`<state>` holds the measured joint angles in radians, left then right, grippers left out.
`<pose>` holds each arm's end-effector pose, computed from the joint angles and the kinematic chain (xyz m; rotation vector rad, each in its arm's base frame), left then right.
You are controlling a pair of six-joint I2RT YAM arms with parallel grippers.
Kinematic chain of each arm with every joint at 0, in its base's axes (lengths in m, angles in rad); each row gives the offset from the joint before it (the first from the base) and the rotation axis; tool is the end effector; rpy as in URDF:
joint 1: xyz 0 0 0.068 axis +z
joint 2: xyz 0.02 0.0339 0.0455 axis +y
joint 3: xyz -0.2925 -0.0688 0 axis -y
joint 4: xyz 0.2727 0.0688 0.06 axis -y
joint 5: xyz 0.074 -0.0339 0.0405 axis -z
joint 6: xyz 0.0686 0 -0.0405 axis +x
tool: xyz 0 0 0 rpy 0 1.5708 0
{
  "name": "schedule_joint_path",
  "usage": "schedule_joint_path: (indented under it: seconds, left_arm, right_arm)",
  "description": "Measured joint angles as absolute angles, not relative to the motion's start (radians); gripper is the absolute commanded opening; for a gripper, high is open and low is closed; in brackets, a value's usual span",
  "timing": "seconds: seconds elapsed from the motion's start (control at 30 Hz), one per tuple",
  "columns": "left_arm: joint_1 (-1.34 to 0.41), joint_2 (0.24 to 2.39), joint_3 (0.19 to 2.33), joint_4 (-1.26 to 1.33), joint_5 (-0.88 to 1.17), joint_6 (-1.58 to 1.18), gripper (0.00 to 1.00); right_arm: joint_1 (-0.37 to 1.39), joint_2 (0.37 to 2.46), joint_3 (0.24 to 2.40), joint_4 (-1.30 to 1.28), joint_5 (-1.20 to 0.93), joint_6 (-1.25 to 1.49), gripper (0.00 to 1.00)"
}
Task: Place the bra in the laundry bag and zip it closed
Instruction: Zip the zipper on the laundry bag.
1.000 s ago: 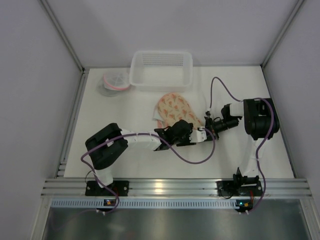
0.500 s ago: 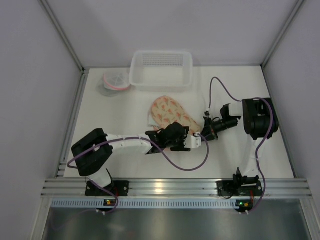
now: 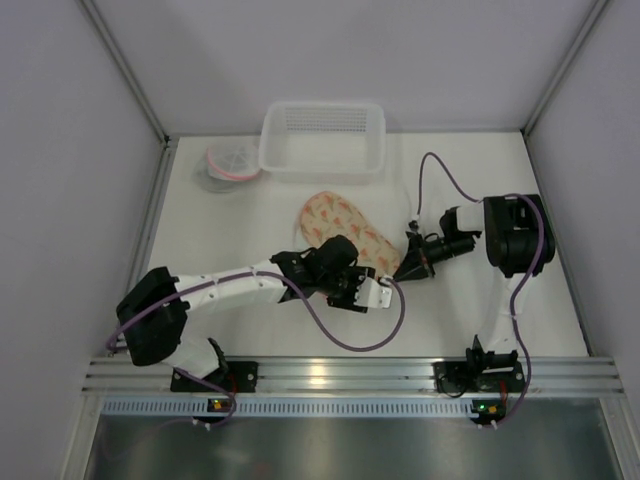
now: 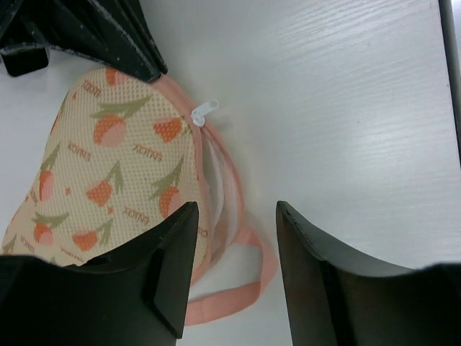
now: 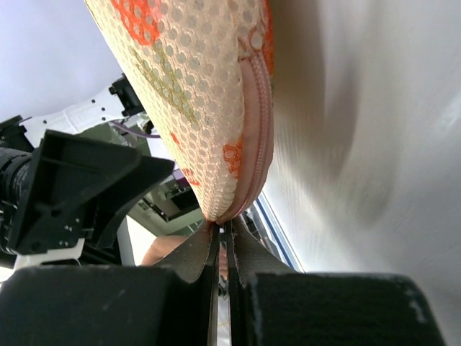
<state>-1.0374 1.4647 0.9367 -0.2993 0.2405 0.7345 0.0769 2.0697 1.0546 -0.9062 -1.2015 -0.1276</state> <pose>0.1639 -0.3097 0.2153 1.9368 1.4353 -0.4293 0.3150 0.0884 0.0776 -0.0440 -2.3774 -1.6276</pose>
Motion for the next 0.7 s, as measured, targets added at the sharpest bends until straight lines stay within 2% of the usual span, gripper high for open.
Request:
schedule_joint_path:
  seconds: [0.2, 0.5, 0.7]
  left_arm:
    - [-1.039, 1.617, 1.059, -0.351, 0.315, 0.855, 0.55]
    - [-1.042, 1.866, 1.470, -0.604, 0.426, 0.990, 0.56]
    - [-1.056, 1.909, 1.521, -0.773, 0.453, 1.086, 0.53]
  right_arm:
    - [0.077, 2.071, 1.056, -0.906, -1.205, -0.128, 0.00]
    - [0.078, 2.071, 1.056, -0.902, -1.203, -0.122, 0.00]
    - [0.084, 2.071, 1.056, -0.892, -1.206, -0.110, 0.00]
